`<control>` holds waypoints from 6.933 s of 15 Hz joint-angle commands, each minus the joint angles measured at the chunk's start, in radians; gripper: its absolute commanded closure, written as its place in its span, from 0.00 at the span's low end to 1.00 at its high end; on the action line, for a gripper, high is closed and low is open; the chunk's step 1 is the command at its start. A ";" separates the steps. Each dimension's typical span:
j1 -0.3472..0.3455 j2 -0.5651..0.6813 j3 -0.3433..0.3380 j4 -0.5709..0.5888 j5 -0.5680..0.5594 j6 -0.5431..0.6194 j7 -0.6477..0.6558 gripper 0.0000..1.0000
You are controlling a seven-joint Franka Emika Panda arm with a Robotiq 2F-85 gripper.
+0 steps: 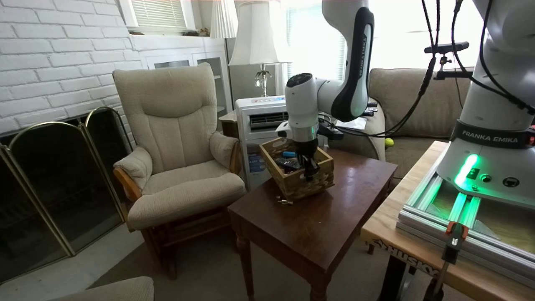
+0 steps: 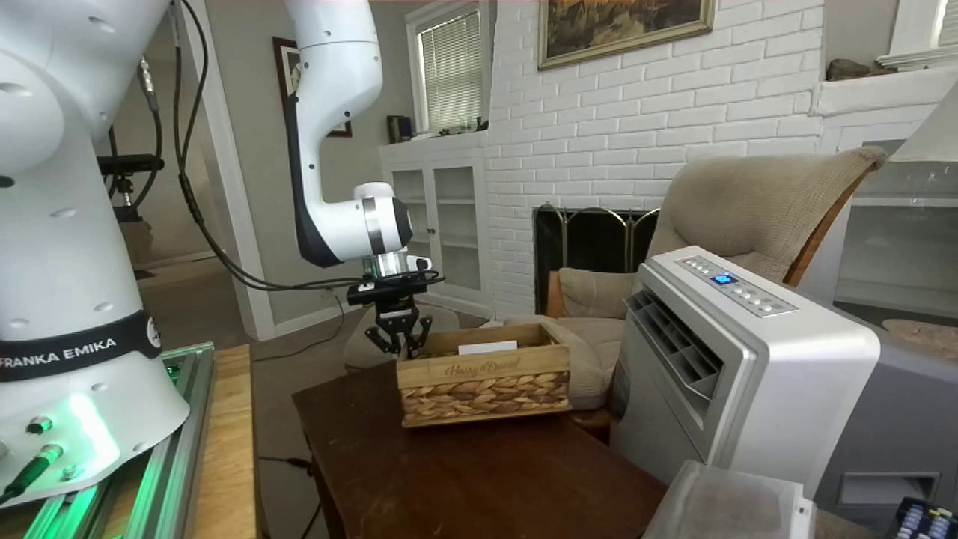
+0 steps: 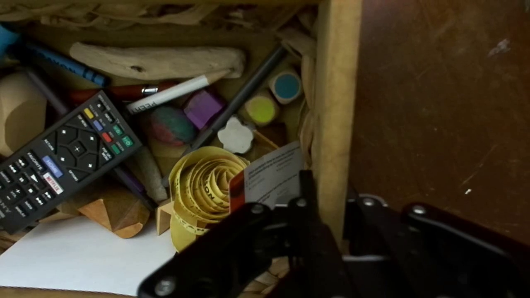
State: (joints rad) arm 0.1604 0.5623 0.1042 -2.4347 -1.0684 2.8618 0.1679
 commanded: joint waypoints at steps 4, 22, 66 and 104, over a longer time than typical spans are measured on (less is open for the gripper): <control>0.000 0.000 0.000 0.000 0.000 0.000 0.000 0.96; -0.116 0.011 0.028 -0.096 -0.052 0.041 -0.319 0.96; -0.019 -0.017 -0.083 -0.205 -0.544 0.040 -0.052 0.59; -0.341 -0.307 -0.243 -0.107 0.241 0.193 -0.057 0.00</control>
State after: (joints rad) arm -0.1381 0.1835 -0.1421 -2.6216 -0.9338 3.0317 0.1033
